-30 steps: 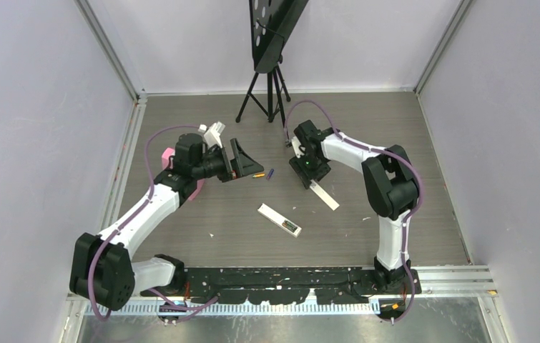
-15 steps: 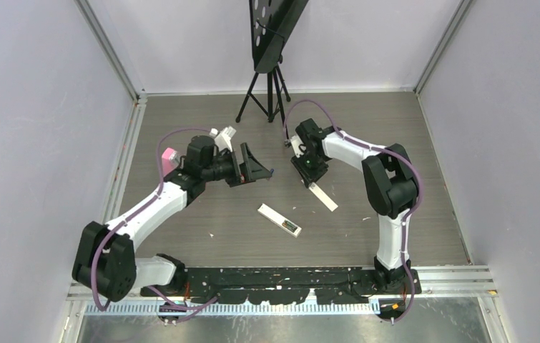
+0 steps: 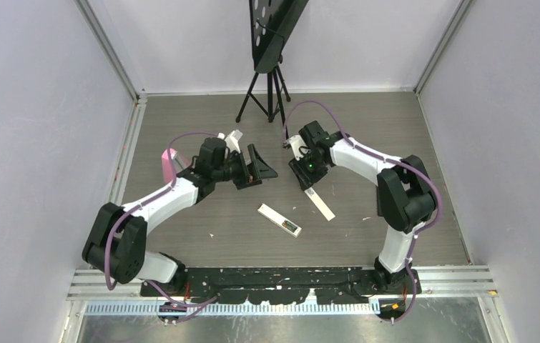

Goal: Load the batteries into the remote control

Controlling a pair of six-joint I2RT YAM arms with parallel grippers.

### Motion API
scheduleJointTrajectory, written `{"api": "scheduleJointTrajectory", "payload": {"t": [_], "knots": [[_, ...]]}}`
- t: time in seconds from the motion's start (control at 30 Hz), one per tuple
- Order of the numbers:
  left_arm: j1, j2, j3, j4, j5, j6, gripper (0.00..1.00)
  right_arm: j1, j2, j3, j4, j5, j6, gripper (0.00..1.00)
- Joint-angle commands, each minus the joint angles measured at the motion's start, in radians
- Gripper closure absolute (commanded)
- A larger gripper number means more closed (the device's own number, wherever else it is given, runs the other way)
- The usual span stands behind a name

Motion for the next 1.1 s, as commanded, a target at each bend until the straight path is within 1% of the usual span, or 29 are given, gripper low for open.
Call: {"api": "scheduleJointTrajectory", "payload": {"t": [0.0,0.1,0.13,0.27,0.33,0.43,0.63,0.73,0.87,1.07], "knots": [[-0.009,0.027,-0.006,0.061,-0.043,-0.016,0.15,0.014,-0.014,0.011,0.035,0.059,0.032,0.5],[-0.01,0.039,-0.008,0.07,-0.044,-0.018,0.15,0.033,0.024,0.028,0.042,0.148,0.061,0.37],[-0.011,0.041,-0.008,0.072,-0.043,-0.019,0.15,0.04,0.041,0.035,0.041,0.161,0.065,0.34],[-0.011,0.043,-0.005,0.072,-0.042,-0.016,0.15,0.044,0.089,0.059,0.04,0.182,0.083,0.33],[-0.011,0.046,-0.004,0.072,-0.037,-0.015,0.15,0.043,0.1,0.068,0.039,0.178,0.086,0.35],[-0.013,0.054,-0.002,0.072,-0.03,-0.015,0.15,0.043,0.116,0.085,0.033,0.177,0.085,0.41],[-0.018,0.063,0.001,0.076,-0.028,-0.017,0.15,0.042,0.167,0.116,0.012,0.192,0.09,0.59],[-0.019,0.061,-0.002,0.075,-0.028,-0.017,0.15,0.039,0.173,0.112,0.011,0.187,0.097,0.65],[-0.022,0.066,-0.006,0.083,-0.028,-0.023,0.15,0.039,0.129,0.077,0.046,0.161,0.102,0.67],[-0.025,0.079,-0.015,0.117,-0.025,-0.048,0.15,0.04,0.022,0.026,0.083,0.092,0.101,0.65]]}}
